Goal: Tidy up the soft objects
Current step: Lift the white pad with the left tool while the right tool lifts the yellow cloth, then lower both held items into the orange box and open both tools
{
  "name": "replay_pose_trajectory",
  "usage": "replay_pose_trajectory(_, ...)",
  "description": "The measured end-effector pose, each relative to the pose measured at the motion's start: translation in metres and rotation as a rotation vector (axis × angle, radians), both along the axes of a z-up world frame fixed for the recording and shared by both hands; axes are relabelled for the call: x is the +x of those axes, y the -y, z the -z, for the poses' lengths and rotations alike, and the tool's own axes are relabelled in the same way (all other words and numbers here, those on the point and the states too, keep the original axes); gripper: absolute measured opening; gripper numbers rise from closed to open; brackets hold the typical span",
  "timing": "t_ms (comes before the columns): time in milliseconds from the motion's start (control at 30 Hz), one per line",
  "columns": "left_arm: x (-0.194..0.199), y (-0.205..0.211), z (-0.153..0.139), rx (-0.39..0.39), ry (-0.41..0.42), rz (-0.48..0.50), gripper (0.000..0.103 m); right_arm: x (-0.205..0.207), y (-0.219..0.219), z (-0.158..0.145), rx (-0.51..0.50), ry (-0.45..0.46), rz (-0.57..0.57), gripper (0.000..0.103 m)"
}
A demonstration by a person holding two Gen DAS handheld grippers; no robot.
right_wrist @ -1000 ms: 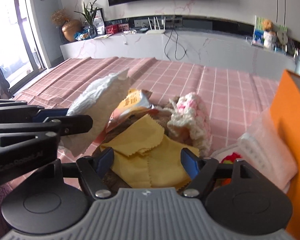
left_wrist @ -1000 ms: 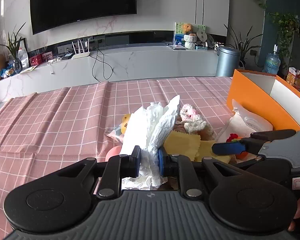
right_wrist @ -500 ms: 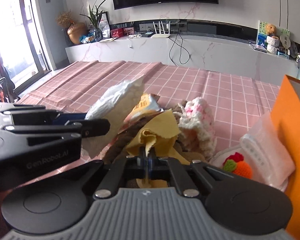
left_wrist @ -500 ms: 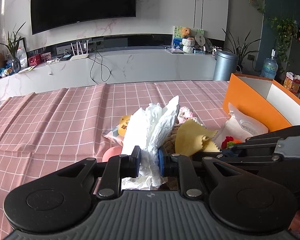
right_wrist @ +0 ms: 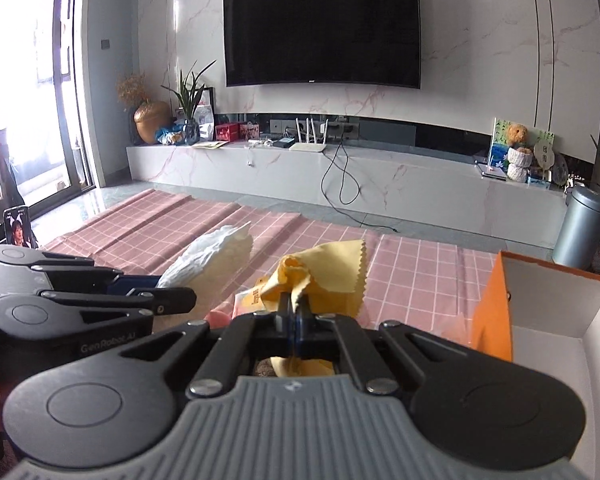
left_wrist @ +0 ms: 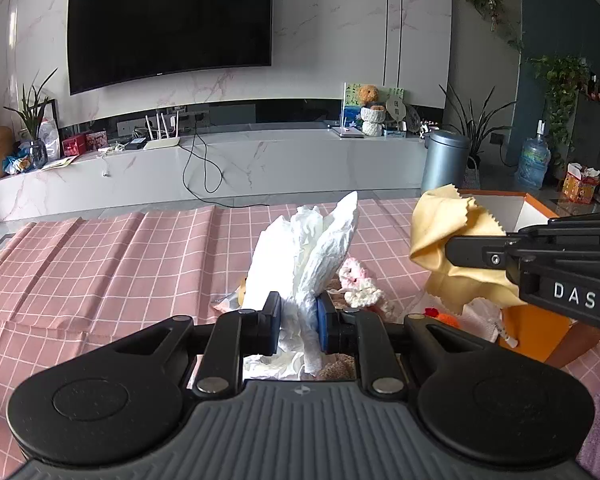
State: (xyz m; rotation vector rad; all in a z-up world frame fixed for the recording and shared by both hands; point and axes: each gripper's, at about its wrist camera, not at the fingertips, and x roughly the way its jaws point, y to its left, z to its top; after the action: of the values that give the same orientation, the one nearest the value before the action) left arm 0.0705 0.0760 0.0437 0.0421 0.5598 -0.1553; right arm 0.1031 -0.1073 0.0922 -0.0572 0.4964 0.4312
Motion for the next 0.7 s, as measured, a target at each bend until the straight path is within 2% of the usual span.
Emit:
replay_pose_trajectory(167,-0.008,0.014,-0.022,-0.013,0.036,0.029,0.02,-0.015,0.024,-0.022,0.001,0.051,0.028,0.0)
replay_pose_trajectory(333,-0.007,0.044,-0.047,-0.057,0.066,0.118,0.02,-0.027,0.062,-0.038,-0.022,0.086,0.082,0.0)
replay_pose_trajectory(533,0.009,0.103,-0.063,-0.135,0.043,0.297,0.02,-0.027,0.136,-0.055,-0.037,0.024,0.183,0.0)
replay_pose_trajectory(700,0.028,0.161,-0.065,-0.173,-0.004,0.432,0.02,-0.022,0.188,-0.057,-0.117,-0.043,0.227,0.0)
